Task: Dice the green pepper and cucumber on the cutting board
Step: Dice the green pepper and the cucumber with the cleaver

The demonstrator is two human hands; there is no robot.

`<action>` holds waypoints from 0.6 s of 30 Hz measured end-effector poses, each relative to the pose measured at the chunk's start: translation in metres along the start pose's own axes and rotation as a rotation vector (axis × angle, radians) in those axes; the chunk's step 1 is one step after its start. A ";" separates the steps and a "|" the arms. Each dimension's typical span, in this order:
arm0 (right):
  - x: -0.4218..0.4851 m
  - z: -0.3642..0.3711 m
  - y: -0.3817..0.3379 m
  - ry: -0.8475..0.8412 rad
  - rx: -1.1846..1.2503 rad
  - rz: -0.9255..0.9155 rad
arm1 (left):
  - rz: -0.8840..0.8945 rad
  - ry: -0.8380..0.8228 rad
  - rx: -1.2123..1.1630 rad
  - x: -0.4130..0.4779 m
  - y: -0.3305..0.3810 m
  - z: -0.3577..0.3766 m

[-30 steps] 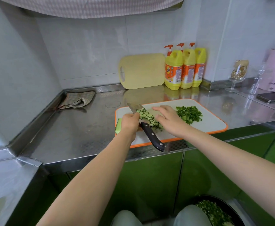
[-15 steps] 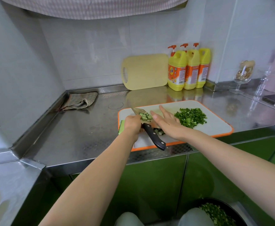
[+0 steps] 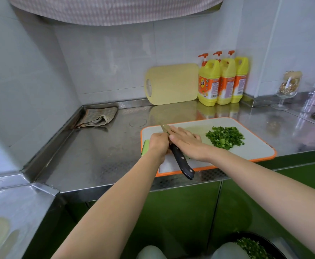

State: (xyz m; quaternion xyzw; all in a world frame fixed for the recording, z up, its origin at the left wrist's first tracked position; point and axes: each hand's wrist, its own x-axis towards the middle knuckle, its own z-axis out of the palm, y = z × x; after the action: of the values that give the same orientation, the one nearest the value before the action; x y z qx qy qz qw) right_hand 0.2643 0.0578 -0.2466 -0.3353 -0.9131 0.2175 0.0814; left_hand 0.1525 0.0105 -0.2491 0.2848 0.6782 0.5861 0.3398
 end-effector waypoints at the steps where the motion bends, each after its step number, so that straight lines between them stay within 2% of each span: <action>1: 0.002 0.000 0.000 -0.006 0.000 0.005 | 0.006 -0.007 0.008 -0.002 0.001 0.001; 5: 0.007 -0.003 0.003 0.022 -0.007 0.097 | 0.026 -0.015 0.059 -0.005 0.002 -0.001; 10: 0.007 -0.002 -0.010 0.033 0.103 -0.014 | 0.037 -0.051 0.085 -0.009 0.004 -0.001; 14: 0.001 -0.010 -0.011 -0.002 0.063 0.129 | 0.034 -0.039 0.050 -0.008 0.004 -0.004; 18: -0.002 -0.014 -0.019 0.039 0.105 0.048 | 0.032 -0.015 0.021 -0.008 0.009 -0.004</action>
State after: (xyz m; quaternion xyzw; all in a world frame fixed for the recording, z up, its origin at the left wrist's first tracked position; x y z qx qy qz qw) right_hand 0.2585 0.0486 -0.2260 -0.3565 -0.8903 0.2605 0.1114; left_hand 0.1546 0.0029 -0.2386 0.3036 0.6770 0.5822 0.3324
